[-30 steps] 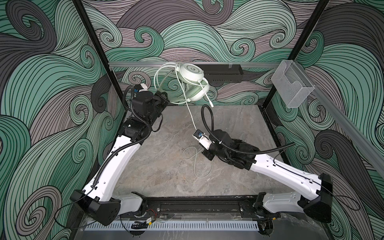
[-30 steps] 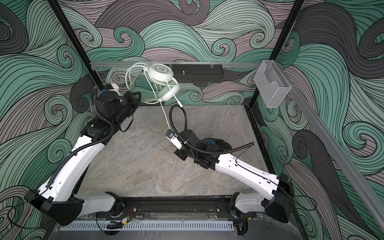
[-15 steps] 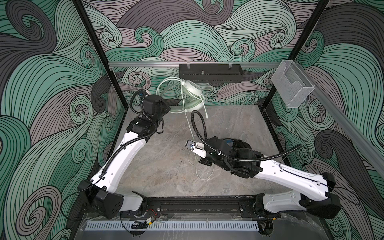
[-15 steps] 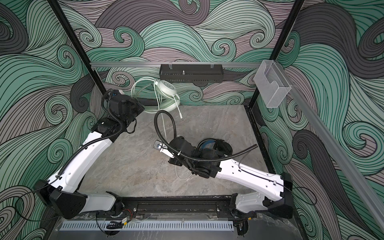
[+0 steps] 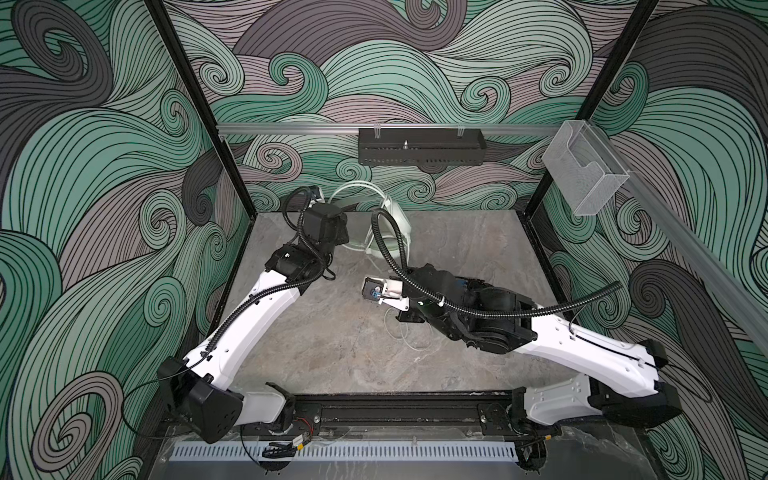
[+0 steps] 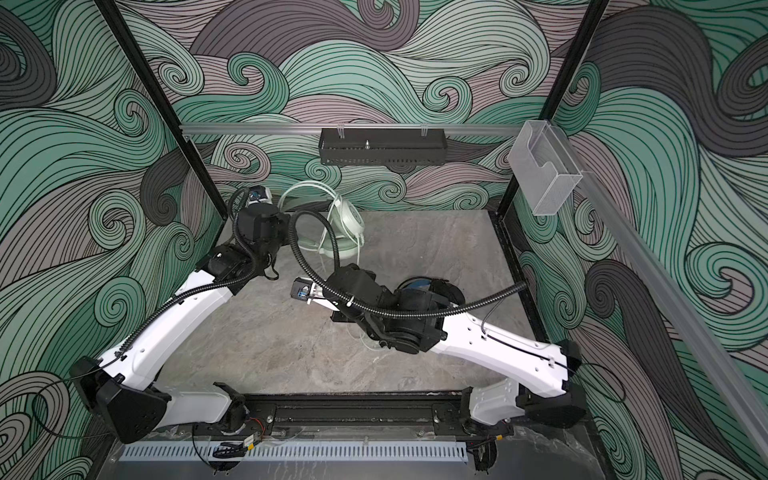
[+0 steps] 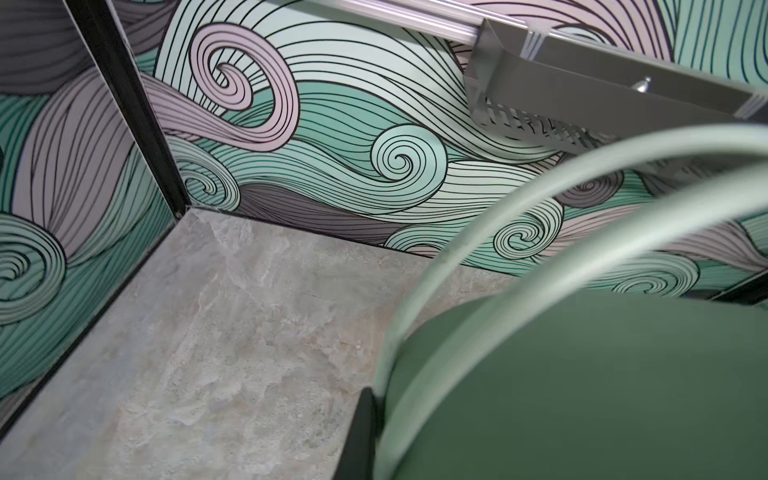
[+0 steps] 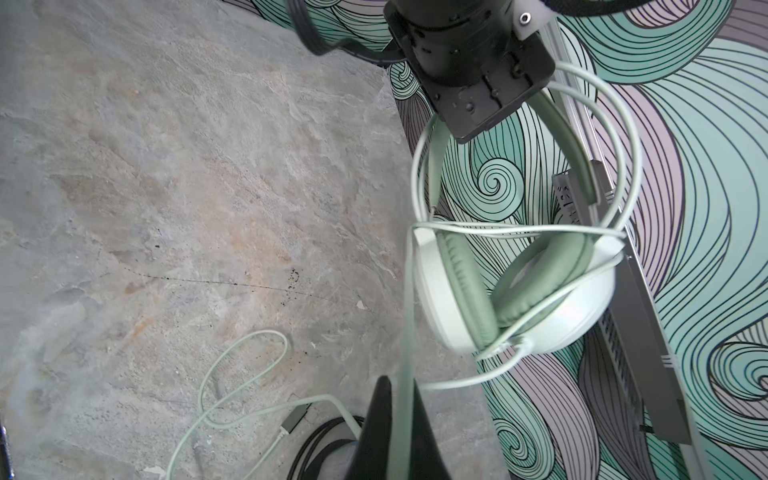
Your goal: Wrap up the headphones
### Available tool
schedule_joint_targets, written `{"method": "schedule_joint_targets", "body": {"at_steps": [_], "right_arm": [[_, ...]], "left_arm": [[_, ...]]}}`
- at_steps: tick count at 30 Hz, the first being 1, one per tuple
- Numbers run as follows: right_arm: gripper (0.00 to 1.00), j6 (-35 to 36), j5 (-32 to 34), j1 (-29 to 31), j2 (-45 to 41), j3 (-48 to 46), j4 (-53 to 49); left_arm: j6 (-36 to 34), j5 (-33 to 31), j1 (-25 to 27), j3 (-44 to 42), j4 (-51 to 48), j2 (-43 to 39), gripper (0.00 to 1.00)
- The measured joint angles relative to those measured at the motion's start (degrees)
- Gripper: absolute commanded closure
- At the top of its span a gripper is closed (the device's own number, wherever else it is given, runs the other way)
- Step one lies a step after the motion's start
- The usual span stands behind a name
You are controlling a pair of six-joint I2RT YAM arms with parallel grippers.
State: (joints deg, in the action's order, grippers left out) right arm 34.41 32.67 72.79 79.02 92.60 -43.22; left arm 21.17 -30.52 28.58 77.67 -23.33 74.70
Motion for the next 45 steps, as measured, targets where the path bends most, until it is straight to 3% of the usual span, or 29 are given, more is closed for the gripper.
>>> {"method": "schedule_joint_targets", "body": {"at_steps": [6, 13, 26, 36, 45], "right_arm": [[1.0, 6.56, -0.11, 0.24, 1.57, 1.42, -0.31], [1.0, 9.31, -2.43, 0.57, 4.63, 6.88, -0.07], [1.0, 7.69, -2.62, -0.7, 4.81, 7.87, -0.28], [1.0, 5.16, -4.02, -7.3, 0.83, 5.66, -0.52], [1.0, 5.25, -4.61, -9.38, -0.72, 3.93, -0.74]], "left_arm": [[-11.93, -2.12, 2.69, -2.93, 0.0, -3.91, 1.0], [-20.52, -2.27, 5.81, -4.5, -0.31, -6.4, 1.0], [-24.13, -0.35, 6.93, -7.04, -2.71, -10.01, 1.0], [-25.24, 9.18, 6.97, -8.22, -5.07, -14.21, 1.0], [-23.87, 10.91, 6.97, -8.39, -6.71, -16.7, 1.0]]}}
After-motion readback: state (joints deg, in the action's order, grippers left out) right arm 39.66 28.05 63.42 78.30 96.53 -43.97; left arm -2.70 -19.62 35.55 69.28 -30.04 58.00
